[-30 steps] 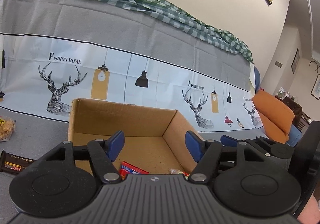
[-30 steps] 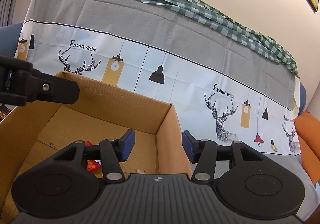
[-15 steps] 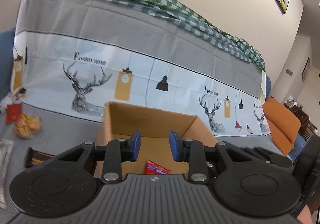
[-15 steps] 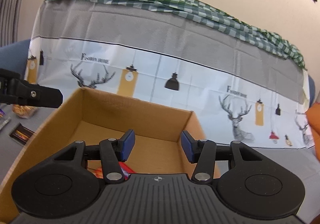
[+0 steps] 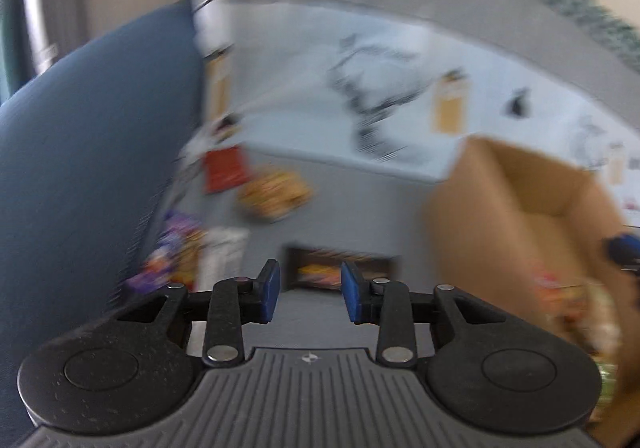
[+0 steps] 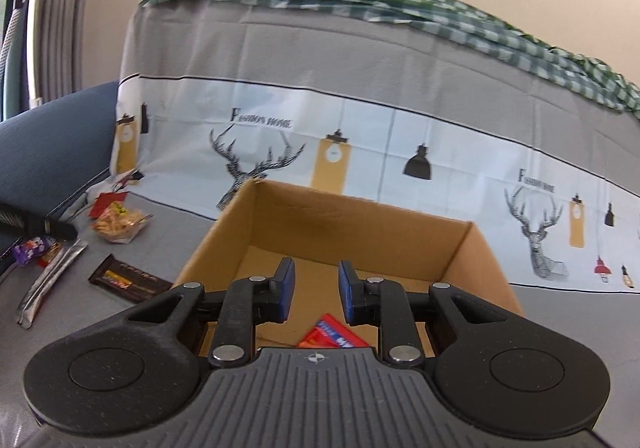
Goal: Organize snacks
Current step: 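Swing both tools back to the snack pile beside the box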
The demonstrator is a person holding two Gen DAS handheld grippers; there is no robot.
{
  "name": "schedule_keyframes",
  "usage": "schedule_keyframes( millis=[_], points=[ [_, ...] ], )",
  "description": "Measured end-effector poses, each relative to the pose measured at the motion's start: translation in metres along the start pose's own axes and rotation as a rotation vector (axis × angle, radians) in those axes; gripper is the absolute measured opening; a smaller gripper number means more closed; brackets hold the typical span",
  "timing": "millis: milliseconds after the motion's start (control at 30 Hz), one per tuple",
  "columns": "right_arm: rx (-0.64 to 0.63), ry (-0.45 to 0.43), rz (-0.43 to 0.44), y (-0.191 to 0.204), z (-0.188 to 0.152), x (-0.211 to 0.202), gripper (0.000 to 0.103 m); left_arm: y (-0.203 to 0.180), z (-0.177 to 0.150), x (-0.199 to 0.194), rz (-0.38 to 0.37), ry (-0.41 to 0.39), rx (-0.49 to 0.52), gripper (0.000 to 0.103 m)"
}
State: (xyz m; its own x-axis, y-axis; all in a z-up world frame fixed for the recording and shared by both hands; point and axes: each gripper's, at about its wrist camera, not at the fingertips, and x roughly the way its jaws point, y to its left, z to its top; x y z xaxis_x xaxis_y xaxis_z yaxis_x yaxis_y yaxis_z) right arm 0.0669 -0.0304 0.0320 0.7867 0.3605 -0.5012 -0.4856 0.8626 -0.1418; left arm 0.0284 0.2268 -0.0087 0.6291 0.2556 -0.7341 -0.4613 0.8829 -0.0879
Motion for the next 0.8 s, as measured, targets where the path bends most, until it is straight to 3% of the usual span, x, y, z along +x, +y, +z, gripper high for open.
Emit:
schedule_keyframes(
  millis=[133, 233, 467, 600, 633, 733, 800],
  points=[
    [-0.034, 0.009, 0.019, 0.011, -0.001, 0.004, 0.025, 0.028, -0.006, 0.033, 0.091, 0.144, -0.071, 0.042],
    [-0.054, 0.014, 0.028, 0.017, -0.001, 0.006, 0.025, 0.038, -0.008, 0.039, 0.119, 0.133, -0.089, 0.066],
    [-0.085, 0.025, 0.057, 0.027, -0.001, 0.009, 0.025, 0.048, -0.03, 0.068, 0.156, 0.176, -0.068, 0.067],
    [-0.138, 0.024, 0.068, 0.035, -0.003, 0.01, 0.026, 0.051, -0.034, 0.074, 0.153, 0.152, -0.075, 0.067],
    [-0.15, 0.023, 0.07, 0.037, -0.003, 0.01, 0.026, 0.05, -0.035, 0.074, 0.154, 0.146, -0.066, 0.064],
    [-0.173, 0.018, 0.077, 0.041, -0.002, 0.011, 0.026, 0.051, -0.036, 0.07, 0.15, 0.121, -0.063, 0.035],
    [-0.18, 0.013, 0.09, 0.043, 0.002, 0.01, 0.026, 0.055, -0.035, 0.068, 0.137, 0.119, -0.095, 0.028]
  ],
)
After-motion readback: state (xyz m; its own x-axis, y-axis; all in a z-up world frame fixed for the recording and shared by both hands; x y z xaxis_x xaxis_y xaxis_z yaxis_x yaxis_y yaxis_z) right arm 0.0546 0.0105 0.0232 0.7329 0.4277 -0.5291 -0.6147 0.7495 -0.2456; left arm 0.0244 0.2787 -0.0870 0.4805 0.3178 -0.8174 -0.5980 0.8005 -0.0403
